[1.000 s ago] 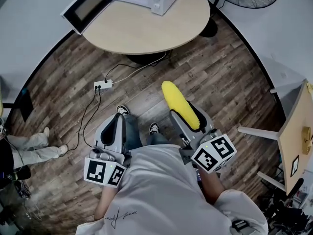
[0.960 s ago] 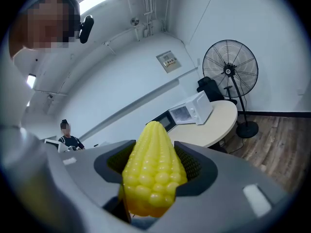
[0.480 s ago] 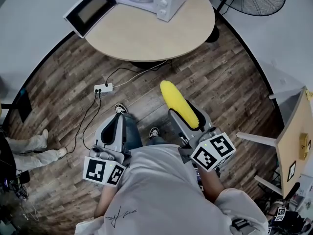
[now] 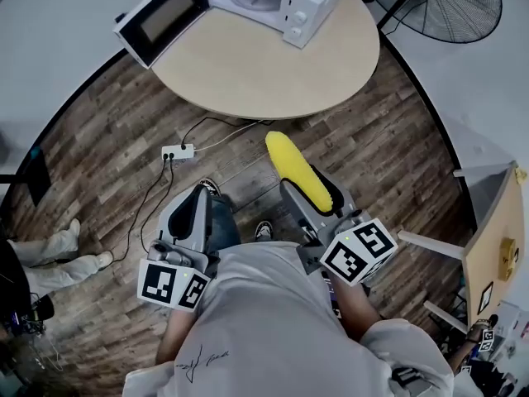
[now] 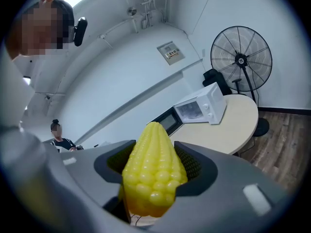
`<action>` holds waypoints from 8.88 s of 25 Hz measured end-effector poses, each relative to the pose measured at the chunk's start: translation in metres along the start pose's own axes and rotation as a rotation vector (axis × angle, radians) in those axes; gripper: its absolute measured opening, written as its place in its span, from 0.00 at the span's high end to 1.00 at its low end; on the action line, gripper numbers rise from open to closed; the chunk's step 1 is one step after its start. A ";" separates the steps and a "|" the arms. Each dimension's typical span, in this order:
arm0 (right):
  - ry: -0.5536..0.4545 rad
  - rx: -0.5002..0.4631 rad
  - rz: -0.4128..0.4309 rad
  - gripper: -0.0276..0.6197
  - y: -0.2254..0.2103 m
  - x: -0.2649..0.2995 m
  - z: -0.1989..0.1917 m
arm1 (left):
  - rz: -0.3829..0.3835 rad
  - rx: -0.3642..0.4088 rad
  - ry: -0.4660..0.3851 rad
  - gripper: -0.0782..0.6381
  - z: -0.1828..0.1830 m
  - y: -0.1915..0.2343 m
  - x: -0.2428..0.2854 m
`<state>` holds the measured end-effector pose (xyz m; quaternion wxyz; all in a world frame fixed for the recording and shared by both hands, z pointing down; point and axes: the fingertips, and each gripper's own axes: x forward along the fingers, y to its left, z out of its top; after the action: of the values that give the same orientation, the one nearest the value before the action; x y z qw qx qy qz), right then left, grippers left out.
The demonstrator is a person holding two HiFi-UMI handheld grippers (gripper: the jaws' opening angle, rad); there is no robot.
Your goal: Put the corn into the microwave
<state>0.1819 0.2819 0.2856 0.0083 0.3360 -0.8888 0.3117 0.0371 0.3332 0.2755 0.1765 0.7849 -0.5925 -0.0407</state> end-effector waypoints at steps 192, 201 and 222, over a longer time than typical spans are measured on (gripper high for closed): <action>-0.020 -0.204 -0.474 0.55 -0.341 0.556 0.141 | -0.109 -0.011 0.287 0.90 0.075 0.258 0.311; -0.013 -0.263 -0.515 0.55 -0.353 0.569 0.149 | -0.108 -0.012 0.298 0.90 0.073 0.262 0.312; 0.051 -0.389 -0.609 0.55 -0.391 0.593 0.159 | -0.100 -0.093 0.298 0.90 0.076 0.268 0.311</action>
<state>-0.0107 -0.3848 0.5053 0.1867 0.5697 -0.7900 0.1285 -0.1374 -0.0406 0.3371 0.2962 0.8017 -0.5177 0.0402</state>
